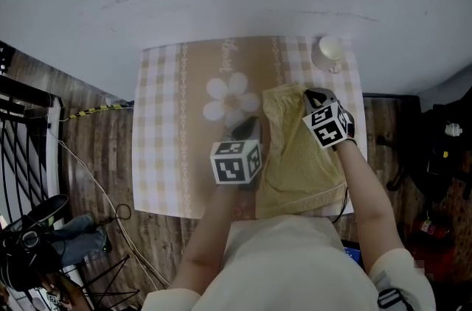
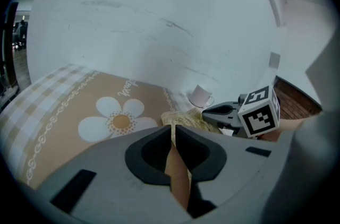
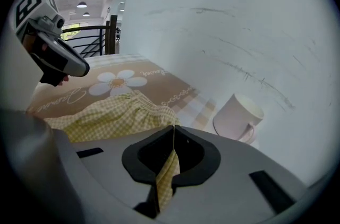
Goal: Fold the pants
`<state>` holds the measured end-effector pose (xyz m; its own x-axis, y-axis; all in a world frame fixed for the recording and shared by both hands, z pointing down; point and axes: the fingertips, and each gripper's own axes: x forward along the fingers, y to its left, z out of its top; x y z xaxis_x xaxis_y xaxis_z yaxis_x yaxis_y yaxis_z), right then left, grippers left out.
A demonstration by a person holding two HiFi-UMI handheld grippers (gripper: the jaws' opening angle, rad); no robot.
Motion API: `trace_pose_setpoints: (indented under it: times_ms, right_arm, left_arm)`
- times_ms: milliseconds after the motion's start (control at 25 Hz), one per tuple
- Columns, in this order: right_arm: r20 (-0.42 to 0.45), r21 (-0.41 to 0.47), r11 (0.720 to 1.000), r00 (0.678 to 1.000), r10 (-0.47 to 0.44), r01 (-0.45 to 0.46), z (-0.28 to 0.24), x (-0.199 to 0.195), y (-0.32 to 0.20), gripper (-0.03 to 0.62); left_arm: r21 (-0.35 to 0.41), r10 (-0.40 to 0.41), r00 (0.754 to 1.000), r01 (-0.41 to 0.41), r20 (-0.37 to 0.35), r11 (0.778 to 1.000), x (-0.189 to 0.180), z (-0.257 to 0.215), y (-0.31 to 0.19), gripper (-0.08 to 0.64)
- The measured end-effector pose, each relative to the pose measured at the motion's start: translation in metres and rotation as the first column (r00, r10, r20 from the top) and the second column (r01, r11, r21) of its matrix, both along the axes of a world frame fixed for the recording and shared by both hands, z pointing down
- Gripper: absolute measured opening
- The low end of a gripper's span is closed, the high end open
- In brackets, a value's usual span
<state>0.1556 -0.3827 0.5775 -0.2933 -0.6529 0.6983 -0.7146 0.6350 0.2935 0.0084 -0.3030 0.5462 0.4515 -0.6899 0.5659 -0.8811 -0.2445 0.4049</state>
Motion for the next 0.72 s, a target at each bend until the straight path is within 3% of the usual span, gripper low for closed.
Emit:
trace_pose_setpoints:
  times_ms: [320,400,560,720]
  right_arm:
    - [0.026,-0.065,0.998,1.000,-0.005,0.006,0.015,0.003,-0.006,0.006]
    - [0.033,-0.078,0.997,0.999,-0.002,0.005,0.017,0.005,-0.008,0.042]
    - [0.032,-0.114,0.993,0.999,-0.025,0.028,0.022,0.008,-0.013,0.083]
    - [0.051,-0.171,0.984,0.998,-0.034,0.042,0.030,0.006,-0.016,0.092]
  left_arm:
    - [-0.085,0.048,0.999,-0.048,-0.005,0.995,0.024,0.028,-0.028,0.023]
    - [-0.108,0.041,0.999,-0.039,0.014,0.993,0.024,0.038,-0.032,0.027]
    - [-0.147,0.042,0.999,-0.038,0.025,0.988,0.025,0.053,-0.037,0.097]
    - [-0.180,0.068,0.998,-0.064,0.017,0.982,0.032,0.063,-0.041,0.109]
